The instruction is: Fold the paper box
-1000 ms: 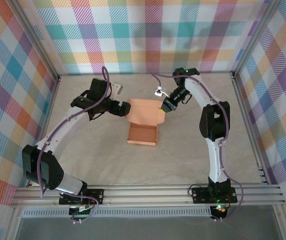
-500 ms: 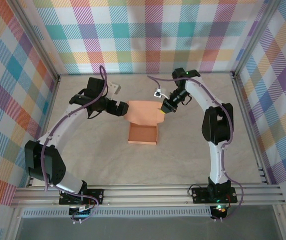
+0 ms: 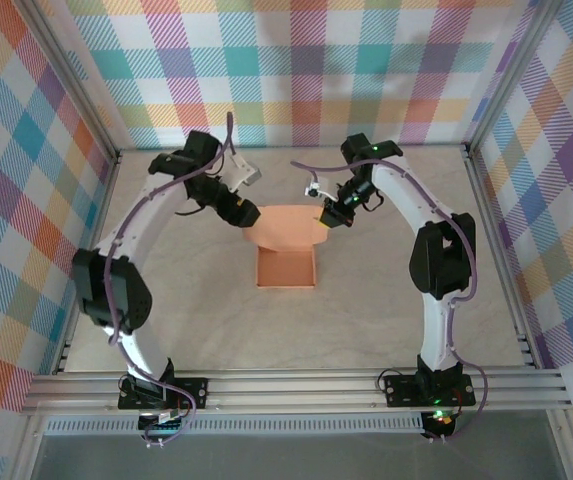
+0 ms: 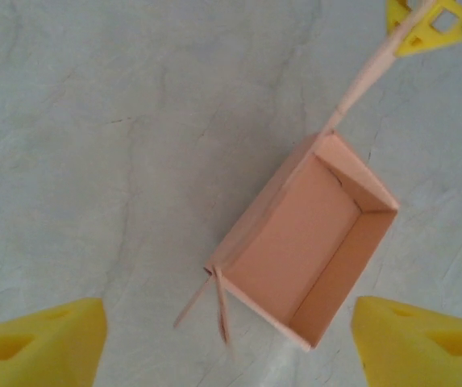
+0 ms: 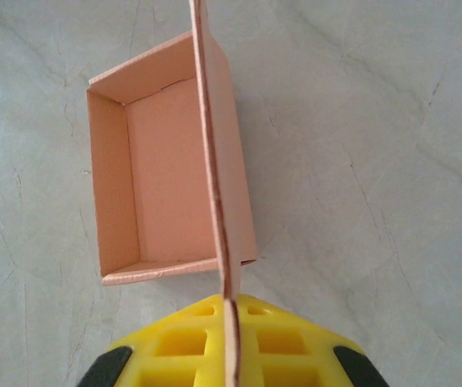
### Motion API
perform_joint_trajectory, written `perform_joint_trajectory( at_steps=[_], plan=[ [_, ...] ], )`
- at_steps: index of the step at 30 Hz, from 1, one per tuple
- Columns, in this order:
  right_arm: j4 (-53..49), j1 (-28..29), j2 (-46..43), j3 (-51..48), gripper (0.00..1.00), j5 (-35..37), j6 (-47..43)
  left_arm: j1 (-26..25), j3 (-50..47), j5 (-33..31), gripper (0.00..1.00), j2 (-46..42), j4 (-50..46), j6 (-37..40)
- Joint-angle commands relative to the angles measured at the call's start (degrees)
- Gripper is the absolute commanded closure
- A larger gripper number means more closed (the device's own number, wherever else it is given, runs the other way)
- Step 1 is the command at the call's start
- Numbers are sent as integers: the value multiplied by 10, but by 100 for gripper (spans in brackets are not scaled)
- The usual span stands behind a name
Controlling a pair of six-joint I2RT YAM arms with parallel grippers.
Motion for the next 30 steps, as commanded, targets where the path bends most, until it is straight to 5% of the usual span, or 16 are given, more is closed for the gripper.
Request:
perform_joint_trajectory(
  at_steps=[1,12,30],
  plan=[
    [-5,6,-22,-8,100,-34,-20,1,31,-4,42,38,-88,73],
    [-10,6,-20,-17,100,-33,-16,0,17,-17,68,51,-86,116],
    [-24,6,-23,-11,100,-43,-22,0,-3,-27,76,53,-52,105]
  ],
)
